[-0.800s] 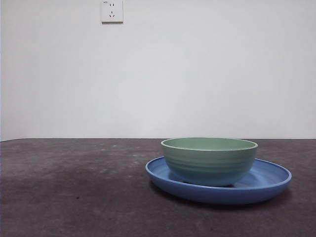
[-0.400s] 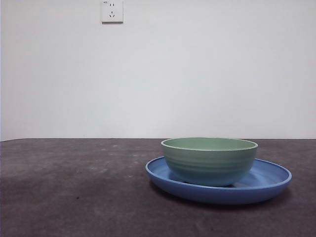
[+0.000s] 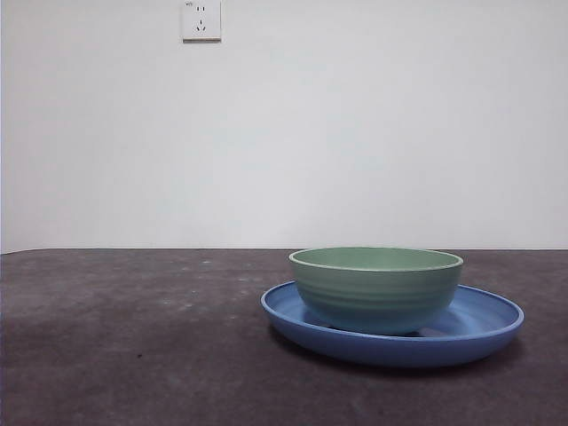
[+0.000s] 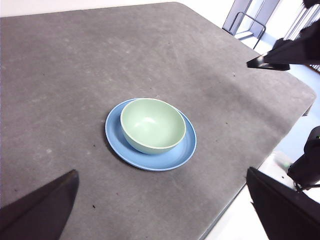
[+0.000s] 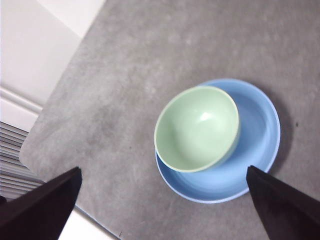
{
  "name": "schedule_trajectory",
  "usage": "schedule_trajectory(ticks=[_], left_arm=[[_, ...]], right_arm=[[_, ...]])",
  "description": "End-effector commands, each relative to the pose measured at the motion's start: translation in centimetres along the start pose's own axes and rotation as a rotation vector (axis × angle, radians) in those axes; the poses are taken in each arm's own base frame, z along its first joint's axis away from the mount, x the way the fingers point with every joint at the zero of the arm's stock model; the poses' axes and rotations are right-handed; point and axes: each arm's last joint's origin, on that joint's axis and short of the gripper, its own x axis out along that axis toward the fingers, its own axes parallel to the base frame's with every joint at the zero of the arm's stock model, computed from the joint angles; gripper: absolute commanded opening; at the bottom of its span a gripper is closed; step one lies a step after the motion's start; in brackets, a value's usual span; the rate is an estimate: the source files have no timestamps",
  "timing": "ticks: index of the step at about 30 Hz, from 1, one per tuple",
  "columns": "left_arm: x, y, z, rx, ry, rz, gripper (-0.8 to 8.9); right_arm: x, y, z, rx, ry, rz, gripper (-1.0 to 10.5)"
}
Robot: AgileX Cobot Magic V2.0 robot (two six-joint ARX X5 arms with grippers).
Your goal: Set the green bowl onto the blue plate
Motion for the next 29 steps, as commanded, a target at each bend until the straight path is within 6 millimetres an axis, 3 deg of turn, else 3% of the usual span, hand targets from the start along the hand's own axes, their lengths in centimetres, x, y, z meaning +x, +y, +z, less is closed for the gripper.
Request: schedule_trajectory(ticks=[1, 14, 23, 29], left_arm=[[0.0, -0.1, 0.3, 0.032, -0.011, -0.004, 6.26], [0.0, -0.1, 0.3, 0.032, -0.011, -0.004, 6.26], [0.0, -0.1, 0.3, 0.032, -0.01, -0.004, 6.26], [0.0, -0.1, 0.3, 0.032, -0.01, -0.004, 6.26]], right_arm=[[1.0, -0.6, 0.9, 0.055, 0.04, -0.014, 5.9], [7.8, -6.2, 3.3, 0.134, 0.204, -0.162, 5.8], [12.2, -10.1, 3.4, 0.193, 0.284, -0.199, 5.0], [14.6, -12.3, 2.9, 0.23, 0.333, -0.209, 3.5]])
